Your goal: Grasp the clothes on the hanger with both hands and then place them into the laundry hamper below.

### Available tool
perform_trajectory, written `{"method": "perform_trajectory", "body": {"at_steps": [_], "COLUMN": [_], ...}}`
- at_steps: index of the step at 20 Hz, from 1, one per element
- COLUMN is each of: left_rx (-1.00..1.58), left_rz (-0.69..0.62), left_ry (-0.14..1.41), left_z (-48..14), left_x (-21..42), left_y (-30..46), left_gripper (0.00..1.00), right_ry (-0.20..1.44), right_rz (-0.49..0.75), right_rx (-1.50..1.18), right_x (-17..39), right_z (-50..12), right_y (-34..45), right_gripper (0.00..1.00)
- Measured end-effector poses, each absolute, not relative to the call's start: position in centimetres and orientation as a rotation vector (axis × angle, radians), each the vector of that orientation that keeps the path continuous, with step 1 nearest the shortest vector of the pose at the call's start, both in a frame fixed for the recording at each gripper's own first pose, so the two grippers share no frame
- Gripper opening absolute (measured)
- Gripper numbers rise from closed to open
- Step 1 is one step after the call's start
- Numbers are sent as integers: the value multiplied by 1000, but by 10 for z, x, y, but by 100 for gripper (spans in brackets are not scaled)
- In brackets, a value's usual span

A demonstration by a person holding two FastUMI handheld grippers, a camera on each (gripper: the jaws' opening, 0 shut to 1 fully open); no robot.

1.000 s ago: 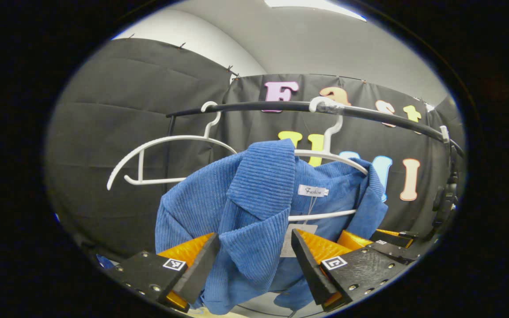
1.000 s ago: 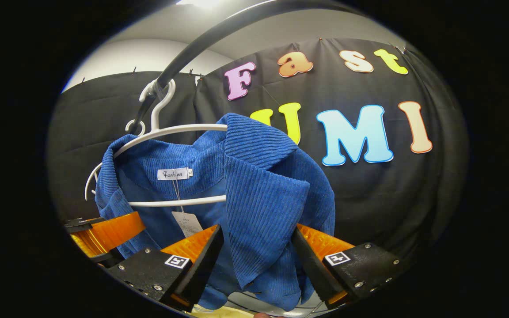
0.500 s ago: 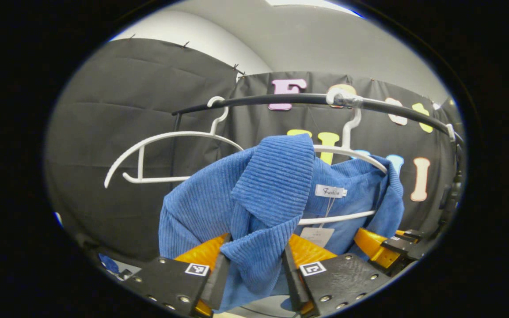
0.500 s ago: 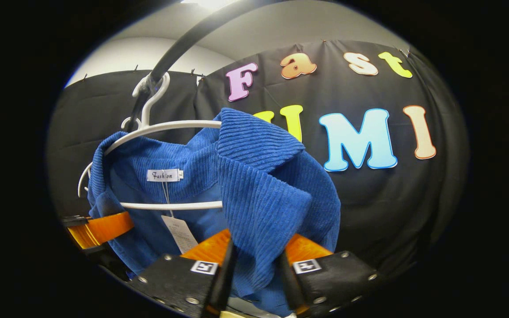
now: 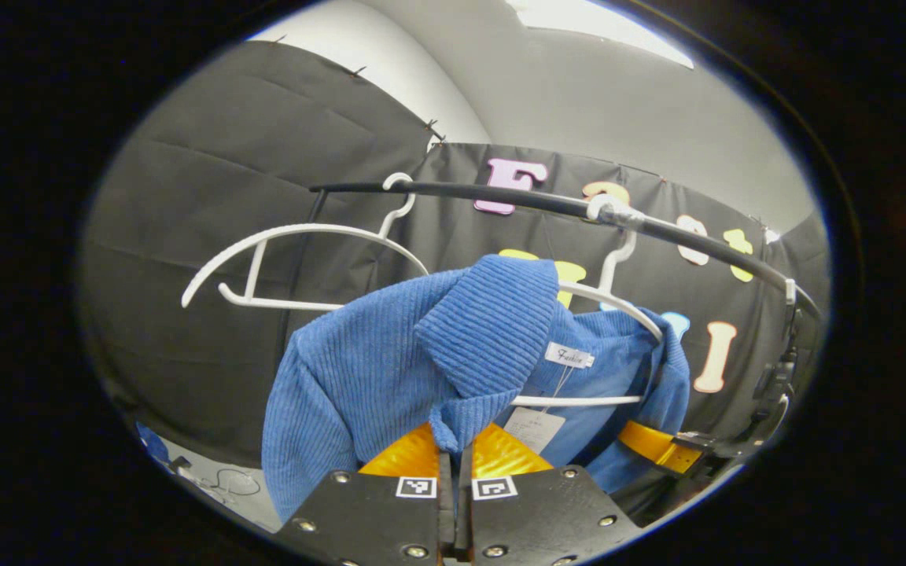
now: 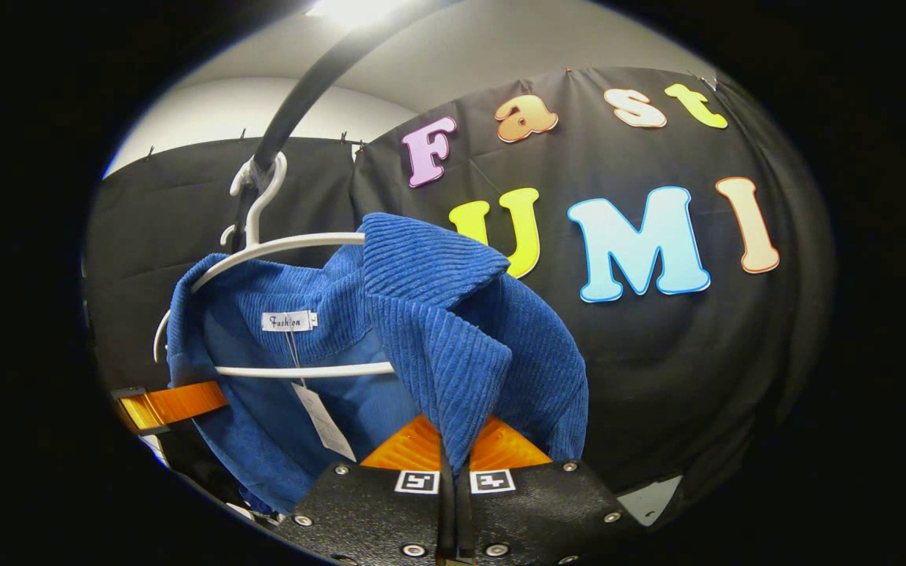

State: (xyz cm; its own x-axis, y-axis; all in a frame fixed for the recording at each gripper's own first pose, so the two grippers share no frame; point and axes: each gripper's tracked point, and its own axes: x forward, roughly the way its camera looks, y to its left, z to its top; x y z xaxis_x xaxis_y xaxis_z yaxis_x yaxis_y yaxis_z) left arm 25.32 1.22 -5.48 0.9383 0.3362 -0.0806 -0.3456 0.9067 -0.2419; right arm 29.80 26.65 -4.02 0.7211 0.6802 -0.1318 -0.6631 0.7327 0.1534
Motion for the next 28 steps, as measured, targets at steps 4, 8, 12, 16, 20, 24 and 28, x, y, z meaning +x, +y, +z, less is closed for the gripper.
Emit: {"method": "perform_trajectory", "body": {"at_steps": [4, 8, 12, 16, 20, 24, 28], "left_rx": [-241, -213, -202, -177, -158, -160, -146], "left_rz": [351, 366, 386, 407, 407, 422, 437], "left_ry": [-4, -75, -100, -119, -112, -114, -123], "left_z": [-34, -1, 11, 21, 20, 27, 36], "left_x": [237, 216, 206, 206, 201, 207, 204], "left_y": [13, 30, 60, 85, 111, 133, 149], "left_gripper": [0, 1, 2, 2, 2, 2, 1], "right_ry": [164, 85, 71, -4, -17, -61, -73], "right_rz": [727, 664, 608, 514, 471, 444, 438], "right_rx": [101, 94, 113, 169, 214, 241, 252], "right_x": [298, 305, 319, 339, 354, 367, 373], "right_z": [-30, -9, -7, 4, 3, 16, 19], "right_y": [260, 245, 234, 217, 212, 210, 208], "right_gripper": [0, 0, 0, 0, 0, 0, 0]}}
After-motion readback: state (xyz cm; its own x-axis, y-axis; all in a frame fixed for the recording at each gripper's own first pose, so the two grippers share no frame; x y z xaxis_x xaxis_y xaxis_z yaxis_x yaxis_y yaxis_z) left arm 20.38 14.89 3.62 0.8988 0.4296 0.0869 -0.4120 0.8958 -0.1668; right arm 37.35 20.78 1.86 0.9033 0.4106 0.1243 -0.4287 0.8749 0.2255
